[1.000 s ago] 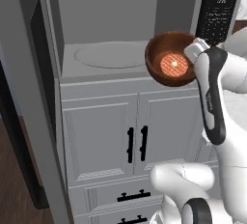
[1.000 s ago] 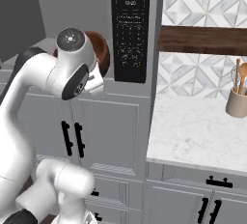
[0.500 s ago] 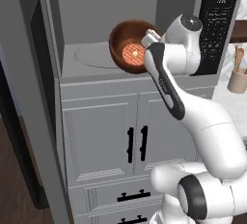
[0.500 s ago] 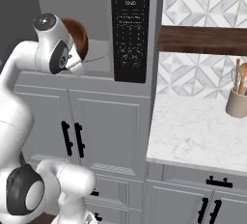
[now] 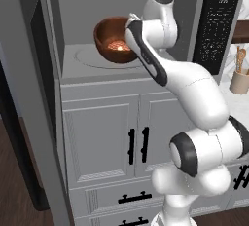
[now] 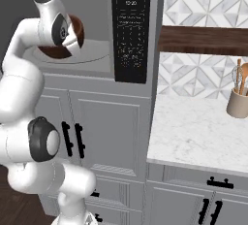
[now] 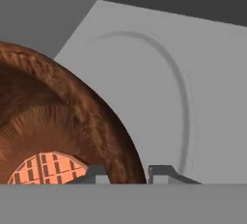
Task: Open the microwave, place the bowl with waffle inside the microwave, then close the microwave door and turn it on.
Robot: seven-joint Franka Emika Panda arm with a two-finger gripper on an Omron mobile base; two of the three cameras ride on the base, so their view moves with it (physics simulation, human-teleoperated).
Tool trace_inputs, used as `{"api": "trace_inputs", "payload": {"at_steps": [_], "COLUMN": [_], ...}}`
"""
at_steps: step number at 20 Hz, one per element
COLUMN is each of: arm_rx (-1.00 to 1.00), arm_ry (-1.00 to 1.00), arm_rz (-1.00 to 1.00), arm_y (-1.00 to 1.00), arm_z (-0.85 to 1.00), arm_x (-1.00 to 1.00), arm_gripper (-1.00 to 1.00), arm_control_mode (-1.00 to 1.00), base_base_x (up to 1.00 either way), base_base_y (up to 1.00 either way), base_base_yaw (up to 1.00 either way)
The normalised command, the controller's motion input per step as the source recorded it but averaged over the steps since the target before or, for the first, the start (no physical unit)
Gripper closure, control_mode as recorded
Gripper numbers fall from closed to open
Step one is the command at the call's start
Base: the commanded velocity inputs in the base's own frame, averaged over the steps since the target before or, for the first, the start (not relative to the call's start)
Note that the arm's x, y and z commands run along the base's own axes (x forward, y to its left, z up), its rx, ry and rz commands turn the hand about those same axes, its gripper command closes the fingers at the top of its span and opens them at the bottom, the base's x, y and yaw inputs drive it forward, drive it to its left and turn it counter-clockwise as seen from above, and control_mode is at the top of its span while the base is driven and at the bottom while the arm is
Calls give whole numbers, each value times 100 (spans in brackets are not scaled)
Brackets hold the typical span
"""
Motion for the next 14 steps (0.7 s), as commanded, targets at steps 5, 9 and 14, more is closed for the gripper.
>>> {"api": "trace_inputs", "payload": {"at_steps": [5,9,14], "arm_rx": [-1,0,3], "arm_ry": [1,2,-9], "arm_rz": [-21,-11,-4], "arm_y": [54,3,-22], "arm_z": [-19,-53,-32], "arm_x": [48,-2,-28], "arm_gripper": [100,-100,-100], "arm_control_mode": [-100,-100,-100], "base_base_x": [0,0,0], "base_base_y": [0,0,0], "base_base_yaw": [0,0,0]}}
